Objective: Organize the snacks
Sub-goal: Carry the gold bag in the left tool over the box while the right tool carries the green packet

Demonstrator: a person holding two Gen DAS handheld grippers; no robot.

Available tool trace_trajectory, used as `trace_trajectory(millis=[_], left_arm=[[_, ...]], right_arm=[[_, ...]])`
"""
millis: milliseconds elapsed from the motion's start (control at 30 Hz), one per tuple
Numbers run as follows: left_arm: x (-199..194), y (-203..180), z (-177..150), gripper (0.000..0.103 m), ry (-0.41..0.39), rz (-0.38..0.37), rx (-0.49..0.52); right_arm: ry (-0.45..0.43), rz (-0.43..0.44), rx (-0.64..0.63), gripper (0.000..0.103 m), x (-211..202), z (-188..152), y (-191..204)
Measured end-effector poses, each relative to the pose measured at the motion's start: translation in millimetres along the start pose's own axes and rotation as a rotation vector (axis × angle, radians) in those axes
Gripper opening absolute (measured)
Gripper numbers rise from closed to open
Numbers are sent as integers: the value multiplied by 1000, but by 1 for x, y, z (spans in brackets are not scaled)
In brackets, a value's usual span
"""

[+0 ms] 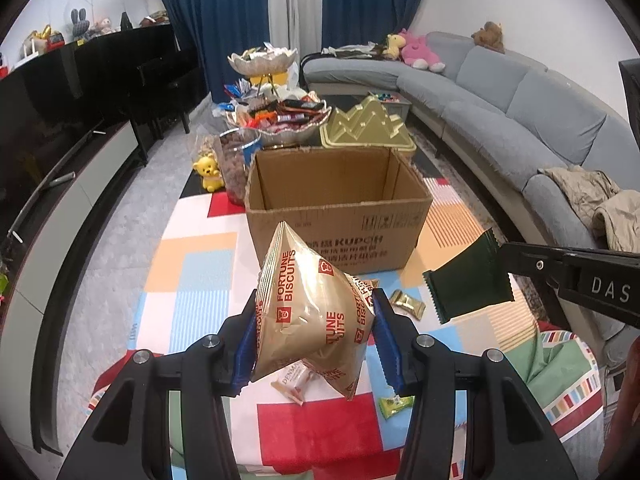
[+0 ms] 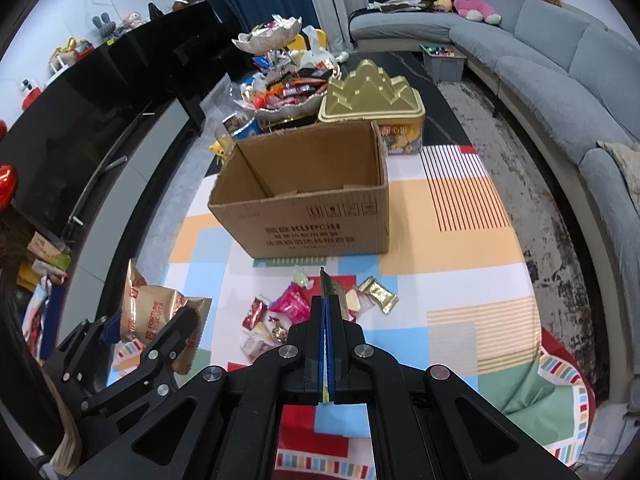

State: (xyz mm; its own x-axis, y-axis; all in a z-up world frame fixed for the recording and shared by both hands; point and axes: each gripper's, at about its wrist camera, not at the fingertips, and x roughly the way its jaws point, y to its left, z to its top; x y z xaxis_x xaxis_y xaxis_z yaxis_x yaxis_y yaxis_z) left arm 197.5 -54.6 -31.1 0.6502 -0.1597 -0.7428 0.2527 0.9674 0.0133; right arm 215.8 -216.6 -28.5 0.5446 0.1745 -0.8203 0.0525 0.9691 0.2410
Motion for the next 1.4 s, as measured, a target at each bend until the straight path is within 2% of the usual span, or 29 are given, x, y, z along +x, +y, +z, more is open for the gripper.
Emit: trace_trajectory(millis=[633,1400], left_arm=[[-8,15,43,50,-59,2,-35],[24,22,102,50,-94,8,-28]], right_arm=[[-78,12,-30,2,-16,34,18],[-148,3,-50,2,-6,96,25]])
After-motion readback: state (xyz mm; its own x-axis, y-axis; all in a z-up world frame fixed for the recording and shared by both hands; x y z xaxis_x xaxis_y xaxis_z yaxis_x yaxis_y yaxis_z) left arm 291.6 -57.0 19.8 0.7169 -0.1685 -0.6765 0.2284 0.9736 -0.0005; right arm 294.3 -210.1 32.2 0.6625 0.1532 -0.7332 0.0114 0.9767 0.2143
